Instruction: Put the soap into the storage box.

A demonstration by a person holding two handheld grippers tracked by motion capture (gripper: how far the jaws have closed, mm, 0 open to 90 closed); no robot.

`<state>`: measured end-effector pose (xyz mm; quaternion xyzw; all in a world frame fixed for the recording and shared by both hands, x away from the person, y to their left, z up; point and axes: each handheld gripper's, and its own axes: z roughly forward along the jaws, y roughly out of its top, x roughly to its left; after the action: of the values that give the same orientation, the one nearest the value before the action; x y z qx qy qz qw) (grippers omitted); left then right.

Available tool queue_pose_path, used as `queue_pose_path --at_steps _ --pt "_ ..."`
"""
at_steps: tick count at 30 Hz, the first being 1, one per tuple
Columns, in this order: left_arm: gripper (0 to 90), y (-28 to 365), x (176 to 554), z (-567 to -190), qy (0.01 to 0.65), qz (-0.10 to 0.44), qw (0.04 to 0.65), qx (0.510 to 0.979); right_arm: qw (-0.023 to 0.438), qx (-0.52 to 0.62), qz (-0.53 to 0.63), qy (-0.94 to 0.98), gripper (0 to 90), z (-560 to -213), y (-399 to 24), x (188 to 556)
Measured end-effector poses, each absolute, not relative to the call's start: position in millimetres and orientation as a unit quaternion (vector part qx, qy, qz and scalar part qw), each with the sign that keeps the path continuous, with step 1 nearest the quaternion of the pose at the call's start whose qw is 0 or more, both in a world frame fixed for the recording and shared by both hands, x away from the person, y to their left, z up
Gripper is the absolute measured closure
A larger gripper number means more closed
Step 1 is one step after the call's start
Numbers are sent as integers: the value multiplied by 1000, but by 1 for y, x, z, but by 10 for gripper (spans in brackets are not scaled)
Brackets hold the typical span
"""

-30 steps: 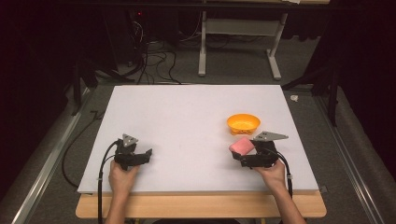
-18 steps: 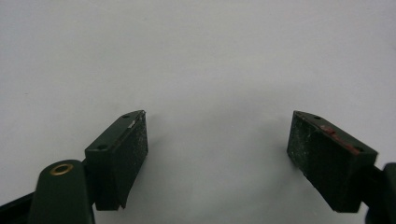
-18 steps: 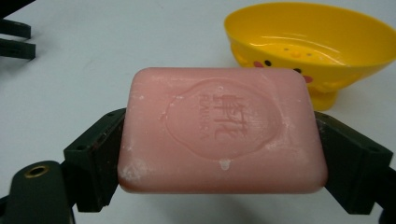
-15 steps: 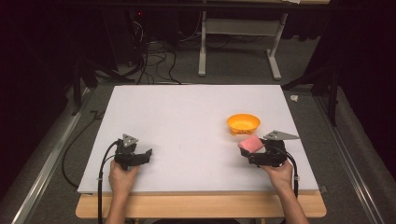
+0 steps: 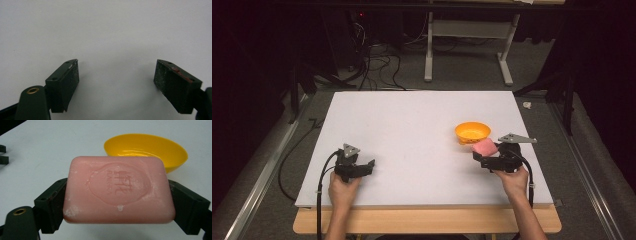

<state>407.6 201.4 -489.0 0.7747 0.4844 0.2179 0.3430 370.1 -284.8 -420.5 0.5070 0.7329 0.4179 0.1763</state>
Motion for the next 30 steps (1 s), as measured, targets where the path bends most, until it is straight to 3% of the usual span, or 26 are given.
queue_pose_path --at_steps 30 --pt "207 202 408 -489 483 217 342 776 179 529 409 722 136 -402 -279 408"
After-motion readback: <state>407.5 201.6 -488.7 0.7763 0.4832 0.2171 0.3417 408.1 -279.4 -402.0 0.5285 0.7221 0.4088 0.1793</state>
